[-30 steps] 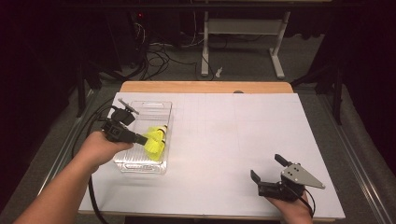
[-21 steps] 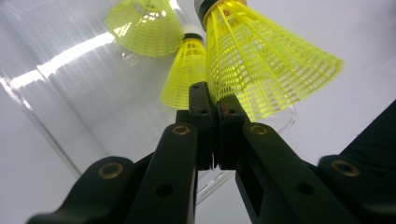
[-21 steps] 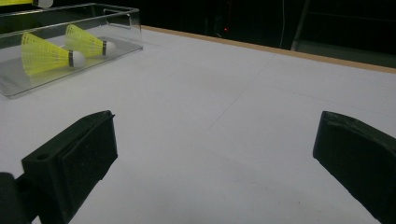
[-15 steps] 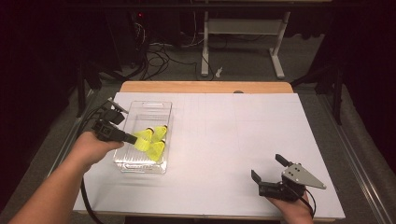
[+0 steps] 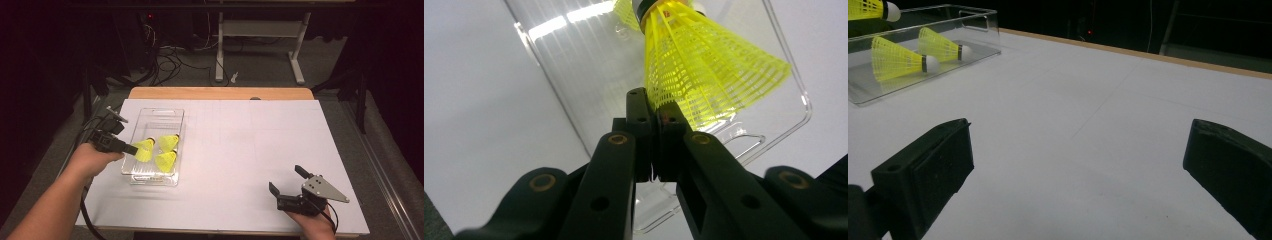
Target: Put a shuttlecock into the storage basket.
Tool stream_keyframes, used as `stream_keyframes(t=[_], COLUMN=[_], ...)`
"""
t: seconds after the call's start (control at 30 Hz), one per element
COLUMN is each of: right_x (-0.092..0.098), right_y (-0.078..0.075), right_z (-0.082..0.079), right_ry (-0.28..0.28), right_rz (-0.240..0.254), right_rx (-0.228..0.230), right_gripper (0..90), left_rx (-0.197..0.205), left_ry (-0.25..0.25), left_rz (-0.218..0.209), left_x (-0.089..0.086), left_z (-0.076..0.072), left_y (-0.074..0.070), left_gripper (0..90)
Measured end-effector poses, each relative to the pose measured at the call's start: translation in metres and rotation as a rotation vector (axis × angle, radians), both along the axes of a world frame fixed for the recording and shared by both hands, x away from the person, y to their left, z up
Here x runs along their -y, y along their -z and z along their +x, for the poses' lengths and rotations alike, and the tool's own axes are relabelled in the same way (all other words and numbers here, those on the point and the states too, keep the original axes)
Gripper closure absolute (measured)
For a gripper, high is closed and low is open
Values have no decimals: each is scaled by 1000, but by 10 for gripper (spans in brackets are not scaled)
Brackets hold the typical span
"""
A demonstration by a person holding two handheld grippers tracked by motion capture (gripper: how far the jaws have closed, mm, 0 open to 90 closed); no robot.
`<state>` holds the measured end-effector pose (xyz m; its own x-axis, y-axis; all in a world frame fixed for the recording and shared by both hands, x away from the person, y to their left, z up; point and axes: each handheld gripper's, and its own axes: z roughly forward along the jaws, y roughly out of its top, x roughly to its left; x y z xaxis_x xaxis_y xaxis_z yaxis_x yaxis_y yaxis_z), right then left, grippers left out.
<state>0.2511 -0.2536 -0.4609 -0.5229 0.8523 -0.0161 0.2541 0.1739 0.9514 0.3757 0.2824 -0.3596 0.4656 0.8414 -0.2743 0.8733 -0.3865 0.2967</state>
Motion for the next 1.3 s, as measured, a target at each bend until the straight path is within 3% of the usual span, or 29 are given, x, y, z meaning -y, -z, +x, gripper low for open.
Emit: stream_keyframes(t=[0.3,0.9,1.3], right_x=[-1,-1,0], right_y=[0,-1,-1], right_z=[0,0,0], right_ry=[-2,-7,-8], right_rz=[-2,2,1], right_rx=[1,4,5], right_gripper=[2,2,2], left_rx=[-6,-20,-46], left_ry=[-6,-49,-65], left_rz=[-3,36,79], left_x=[0,6,9], left_z=[1,21,30], left_y=[5,-9,6], left_gripper=[877,877,876])
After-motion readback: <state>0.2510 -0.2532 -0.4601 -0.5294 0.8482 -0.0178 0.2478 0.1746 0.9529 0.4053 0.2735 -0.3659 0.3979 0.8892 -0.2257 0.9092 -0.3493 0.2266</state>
